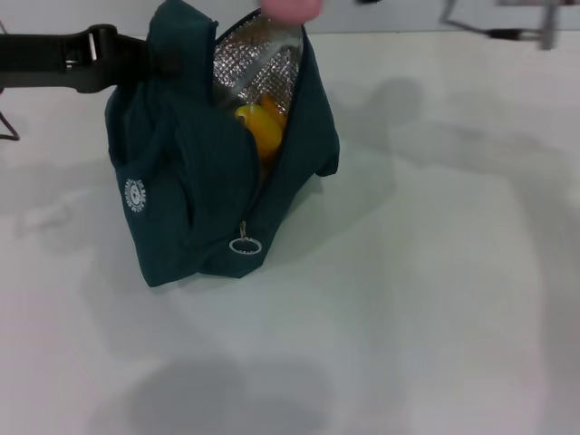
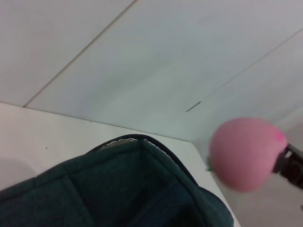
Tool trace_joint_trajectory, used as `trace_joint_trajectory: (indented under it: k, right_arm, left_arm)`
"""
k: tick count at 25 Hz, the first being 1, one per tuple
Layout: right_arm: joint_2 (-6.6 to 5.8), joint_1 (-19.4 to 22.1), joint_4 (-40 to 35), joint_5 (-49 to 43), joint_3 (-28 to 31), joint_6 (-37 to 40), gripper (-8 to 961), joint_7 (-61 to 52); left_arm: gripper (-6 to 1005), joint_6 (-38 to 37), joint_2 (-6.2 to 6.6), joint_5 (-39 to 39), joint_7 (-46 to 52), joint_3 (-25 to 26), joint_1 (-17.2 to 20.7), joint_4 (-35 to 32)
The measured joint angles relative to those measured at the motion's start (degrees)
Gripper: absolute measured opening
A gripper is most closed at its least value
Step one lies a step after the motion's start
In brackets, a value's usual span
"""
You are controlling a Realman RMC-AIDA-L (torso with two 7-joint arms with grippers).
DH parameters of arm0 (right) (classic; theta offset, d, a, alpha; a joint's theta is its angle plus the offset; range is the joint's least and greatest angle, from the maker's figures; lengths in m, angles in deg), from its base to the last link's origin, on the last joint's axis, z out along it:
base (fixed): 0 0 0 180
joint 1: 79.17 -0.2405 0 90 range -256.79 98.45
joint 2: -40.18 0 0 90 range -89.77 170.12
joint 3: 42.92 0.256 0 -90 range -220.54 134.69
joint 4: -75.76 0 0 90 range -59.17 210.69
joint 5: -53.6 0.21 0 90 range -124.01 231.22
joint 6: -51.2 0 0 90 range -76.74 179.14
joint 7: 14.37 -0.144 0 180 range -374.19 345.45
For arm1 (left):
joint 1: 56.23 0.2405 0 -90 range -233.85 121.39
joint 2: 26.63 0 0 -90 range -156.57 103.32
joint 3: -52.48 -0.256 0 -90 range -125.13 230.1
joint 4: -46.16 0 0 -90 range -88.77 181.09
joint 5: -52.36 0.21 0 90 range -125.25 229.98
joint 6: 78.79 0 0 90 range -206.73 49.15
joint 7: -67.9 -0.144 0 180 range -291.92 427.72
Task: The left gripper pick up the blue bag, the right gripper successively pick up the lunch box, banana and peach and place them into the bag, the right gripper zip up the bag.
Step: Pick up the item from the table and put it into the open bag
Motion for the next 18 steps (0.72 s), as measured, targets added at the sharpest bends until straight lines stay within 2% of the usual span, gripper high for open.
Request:
trace_joint_trajectory:
  k: [6,8,15,18]
  right_arm:
    - [0.11,-2.7,2.9,2.3,-11.5,-8.7,32,0.4]
    - [0.11,-2.7,2.6,2.4,-13.4,-9.8,33,0.2]
    - [-0.05,-1.6,2.1,2.6,-13.4,-9.3,37,0.1]
    - [-0.06,-0.8,1.9,2.7,-13.4,-8.8,165,0.1]
  left_arm:
    - [112,0.1,-0.18,0.0,-0.1,-0.2,-0.3,0.0]
    - [112,0.0,-0.19,0.0,-0.1,-0.2,-0.2,0.0]
    - [113,0.0,-0.22,0.0,-0.1,0.0,-0.2,0.0]
    - [113,0.0,-0.22,0.0,-0.1,0.0,-0.2,0.0]
